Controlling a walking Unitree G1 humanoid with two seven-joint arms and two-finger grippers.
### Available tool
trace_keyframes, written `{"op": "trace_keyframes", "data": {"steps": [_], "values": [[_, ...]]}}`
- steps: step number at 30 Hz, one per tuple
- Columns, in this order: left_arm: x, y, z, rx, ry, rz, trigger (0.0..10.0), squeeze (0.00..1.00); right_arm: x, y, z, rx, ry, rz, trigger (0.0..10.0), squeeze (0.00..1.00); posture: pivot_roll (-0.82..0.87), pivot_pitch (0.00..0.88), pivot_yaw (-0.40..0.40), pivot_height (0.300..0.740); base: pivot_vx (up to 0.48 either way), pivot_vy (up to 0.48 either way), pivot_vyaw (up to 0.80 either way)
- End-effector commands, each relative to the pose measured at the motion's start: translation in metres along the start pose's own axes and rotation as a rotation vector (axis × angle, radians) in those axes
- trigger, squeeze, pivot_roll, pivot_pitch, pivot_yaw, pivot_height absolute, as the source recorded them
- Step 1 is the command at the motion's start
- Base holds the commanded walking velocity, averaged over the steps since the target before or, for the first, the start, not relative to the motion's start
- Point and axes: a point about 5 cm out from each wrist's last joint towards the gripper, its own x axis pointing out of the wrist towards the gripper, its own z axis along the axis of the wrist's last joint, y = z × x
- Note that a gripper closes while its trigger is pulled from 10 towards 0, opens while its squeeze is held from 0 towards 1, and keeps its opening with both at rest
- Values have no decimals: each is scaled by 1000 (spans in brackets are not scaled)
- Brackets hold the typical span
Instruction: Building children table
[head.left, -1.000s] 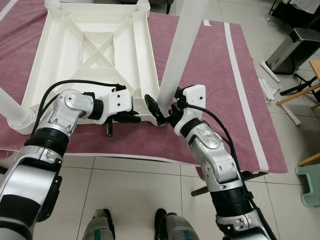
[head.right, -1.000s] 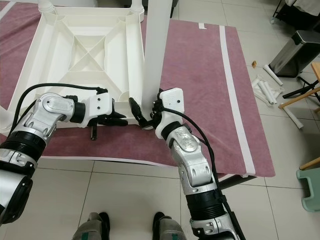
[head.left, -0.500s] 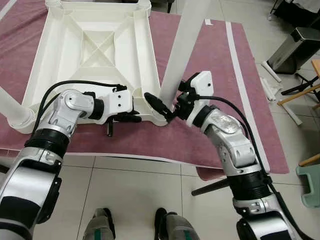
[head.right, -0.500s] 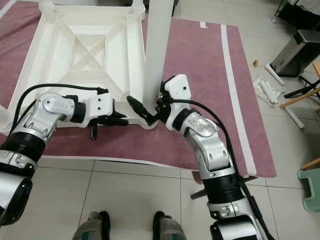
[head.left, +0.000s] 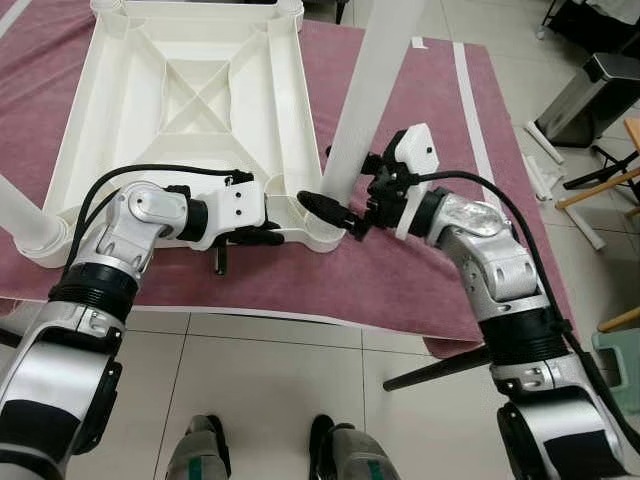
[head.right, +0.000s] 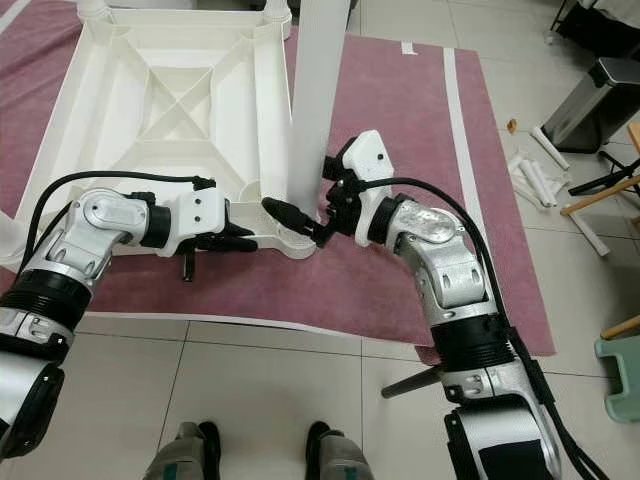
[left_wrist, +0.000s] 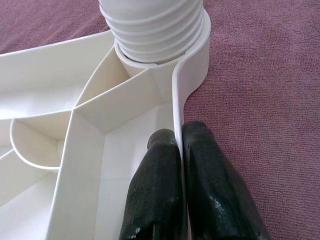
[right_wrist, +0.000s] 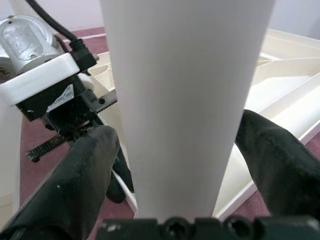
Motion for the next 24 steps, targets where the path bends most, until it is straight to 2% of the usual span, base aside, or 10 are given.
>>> {"op": "trace_keyframes", "data": {"steps": [1,5,10,12,14,15,16,17,22,24], "values": [[-8,9,-3,-9,-5,212,10000,0,0,1,0,5,-7,37,10000,0,76,212,-8,740,0,0,0],[-8,9,-3,-11,-6,212,10000,0,2,-14,2,15,4,62,10000,0,82,213,-10,740,0,0,0],[-9,8,-2,-14,-9,211,10000,0,6,-20,2,31,8,101,10000,0,86,210,-11,740,0,0,0],[-9,8,-2,-16,-12,210,10000,0,9,-21,1,31,13,117,4902,0,87,208,-11,740,0,0,0],[-9,7,-2,-17,-13,209,10000,0,10,-21,0,31,15,122,4902,0,87,208,-11,740,0,0,0],[-9,7,-2,-18,-15,209,10000,0,11,-21,0,34,16,129,2000,0,89,207,-13,740,0,0,0],[-9,7,-2,-18,-15,209,10000,0,11,-21,0,34,16,129,2000,0,89,207,-13,740,0,0,0],[-9,7,-1,-21,-20,208,10000,0,12,-21,-1,36,18,137,0,0,90,206,-14,740,0,0,0],[-9,6,-1,-28,-29,209,10000,0,14,-21,-5,46,32,140,0,0,91,203,-17,740,0,0,0],[-9,6,-1,-29,-30,209,10000,0,16,-23,-10,42,59,98,0,0,90,201,-19,740,0,0,0]]}}
